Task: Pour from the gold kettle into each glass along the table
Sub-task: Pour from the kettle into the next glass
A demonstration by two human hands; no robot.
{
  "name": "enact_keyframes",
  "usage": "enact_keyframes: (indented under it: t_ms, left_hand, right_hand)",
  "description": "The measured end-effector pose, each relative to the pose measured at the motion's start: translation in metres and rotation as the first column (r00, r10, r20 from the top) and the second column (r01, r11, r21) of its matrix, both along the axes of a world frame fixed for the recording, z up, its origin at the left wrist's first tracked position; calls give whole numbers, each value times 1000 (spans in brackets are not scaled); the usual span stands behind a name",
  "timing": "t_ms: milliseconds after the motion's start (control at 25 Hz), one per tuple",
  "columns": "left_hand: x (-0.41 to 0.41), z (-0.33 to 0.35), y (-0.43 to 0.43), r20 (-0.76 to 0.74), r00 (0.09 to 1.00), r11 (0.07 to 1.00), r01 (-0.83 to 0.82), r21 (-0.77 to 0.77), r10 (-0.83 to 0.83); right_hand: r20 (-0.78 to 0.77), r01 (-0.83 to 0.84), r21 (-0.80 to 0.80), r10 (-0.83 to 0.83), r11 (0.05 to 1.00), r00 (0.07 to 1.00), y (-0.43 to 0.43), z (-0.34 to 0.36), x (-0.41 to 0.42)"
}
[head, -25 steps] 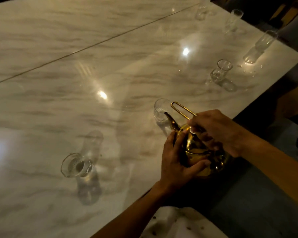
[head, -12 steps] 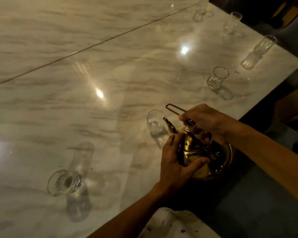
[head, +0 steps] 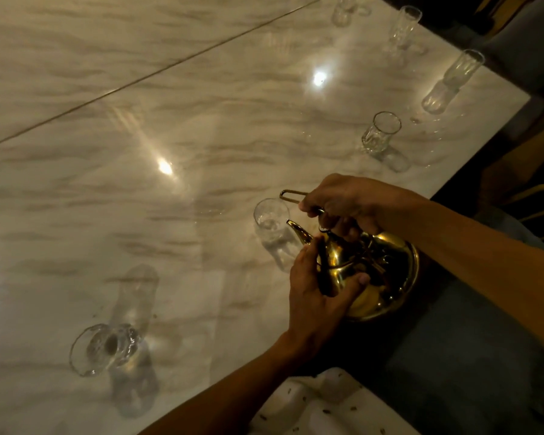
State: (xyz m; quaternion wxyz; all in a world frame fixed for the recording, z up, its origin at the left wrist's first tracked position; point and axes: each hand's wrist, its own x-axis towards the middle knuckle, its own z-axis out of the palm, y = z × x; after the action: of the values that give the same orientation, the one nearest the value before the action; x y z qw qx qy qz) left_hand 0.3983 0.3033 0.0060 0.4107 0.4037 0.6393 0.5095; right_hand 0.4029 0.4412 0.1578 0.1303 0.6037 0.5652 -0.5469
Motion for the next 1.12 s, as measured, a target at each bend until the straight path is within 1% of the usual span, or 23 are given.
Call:
enact_keyframes:
  t_ms: [280,520,680,920,1000,1120]
  left_hand:
    - [-3,10,5,25,1000,1000,4,-5,-4]
    - [-3,12,4,70,997,999,-14,-29,15]
    - [-4,14,2,86,996,999,-19,-39,22]
    - [-4,13,0,106,994,999,-10,-52,15]
    - [-5,14,-1,119,993,999,-12,-43,17]
    - [-5,16,-2,130,991,999,-16,-35,20]
  right_hand:
    - [19,-9,12,8,1000,1000,5,5,-7]
    - [-2,-12,-62,12,998,1000,8,4,-10]
    - [-12,-18,-39,18,999,1000,8,4,-11]
    - [-6,-1,-66,1,998,1000,7,3,-12]
    - [2,-1,-43,1,999,1000,6,2,-12]
    - [-35,18,-118,-22,993,999,7,2,-12]
